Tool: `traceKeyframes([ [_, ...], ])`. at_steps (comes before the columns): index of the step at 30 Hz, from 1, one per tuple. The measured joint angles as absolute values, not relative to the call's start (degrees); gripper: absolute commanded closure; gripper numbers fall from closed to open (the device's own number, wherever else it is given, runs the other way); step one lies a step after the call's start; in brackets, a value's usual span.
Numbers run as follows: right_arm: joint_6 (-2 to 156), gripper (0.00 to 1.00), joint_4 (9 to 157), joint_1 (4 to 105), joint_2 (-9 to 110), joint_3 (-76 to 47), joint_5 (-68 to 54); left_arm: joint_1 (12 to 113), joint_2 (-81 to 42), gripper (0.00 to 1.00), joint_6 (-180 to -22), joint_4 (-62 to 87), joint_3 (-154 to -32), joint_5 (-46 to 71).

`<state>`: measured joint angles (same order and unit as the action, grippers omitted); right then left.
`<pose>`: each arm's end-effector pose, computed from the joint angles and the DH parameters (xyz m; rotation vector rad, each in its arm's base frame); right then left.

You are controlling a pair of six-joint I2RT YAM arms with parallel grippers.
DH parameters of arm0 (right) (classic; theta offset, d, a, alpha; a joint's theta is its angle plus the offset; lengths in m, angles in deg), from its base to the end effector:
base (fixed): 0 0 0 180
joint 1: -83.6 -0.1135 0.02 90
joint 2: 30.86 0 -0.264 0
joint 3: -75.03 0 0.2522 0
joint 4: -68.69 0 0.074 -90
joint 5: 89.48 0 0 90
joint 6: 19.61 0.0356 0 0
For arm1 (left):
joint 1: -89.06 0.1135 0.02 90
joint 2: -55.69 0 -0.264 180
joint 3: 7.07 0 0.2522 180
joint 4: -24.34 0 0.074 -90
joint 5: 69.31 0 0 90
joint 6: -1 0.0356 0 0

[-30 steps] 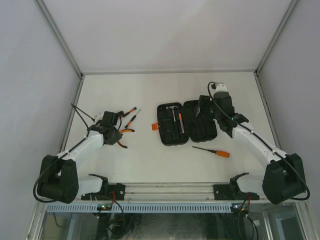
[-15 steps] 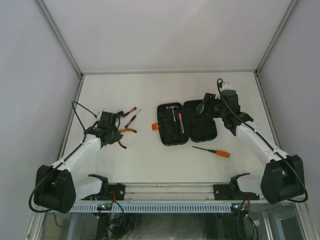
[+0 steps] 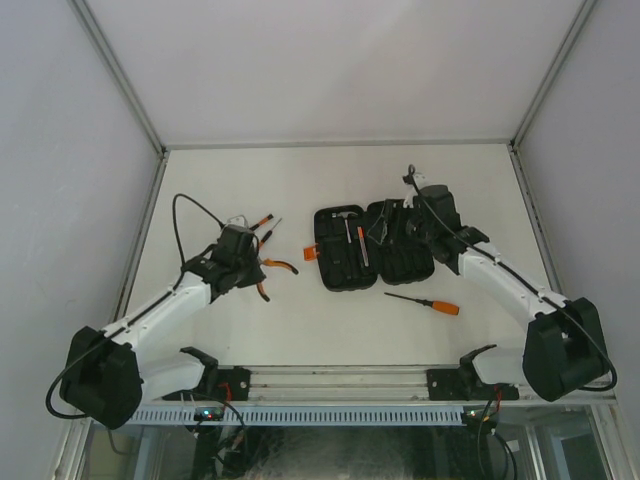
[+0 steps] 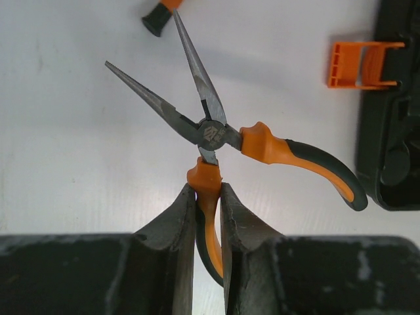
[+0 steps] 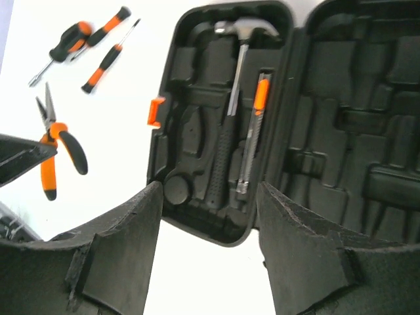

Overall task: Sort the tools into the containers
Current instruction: Pick up the pliers at the center of the board.

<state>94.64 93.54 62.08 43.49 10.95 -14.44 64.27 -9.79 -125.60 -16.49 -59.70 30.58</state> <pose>0.2623 0.1133 0.2604 -0.0998 2.2542 0.7269 0.2031 -0.0871 0.2097 -0.3280 2.4813 -0.2328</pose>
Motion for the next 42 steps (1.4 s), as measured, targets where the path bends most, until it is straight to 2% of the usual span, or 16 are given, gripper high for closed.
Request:
traceKeyframes([
  [13, 90.88, 0.45, 93.58, 51.48, 47.25, 6.16, -18.27, 54.87, -10.77, 1.0, -120.9, -13.87, -62.94, 30.44],
  [21, 89.85, 0.44, 93.58, 45.62, 54.46, 2.93, -20.67, 51.48, -14.2, 1.0, -119.31, -13.5, -65.43, 30.4],
  [33, 90.77, 0.46, 93.32, 43.02, 61.98, 1.05, -24.28, 49.08, -15.47, 1.0, -118.21, -13.04, -67.35, 29.48],
  [42, 91.23, 0.56, 92.95, 42.89, 64.69, 0.3, -26.53, 48.68, -16.08, 1.0, -117.89, -12.86, -68.01, 29.35],
])
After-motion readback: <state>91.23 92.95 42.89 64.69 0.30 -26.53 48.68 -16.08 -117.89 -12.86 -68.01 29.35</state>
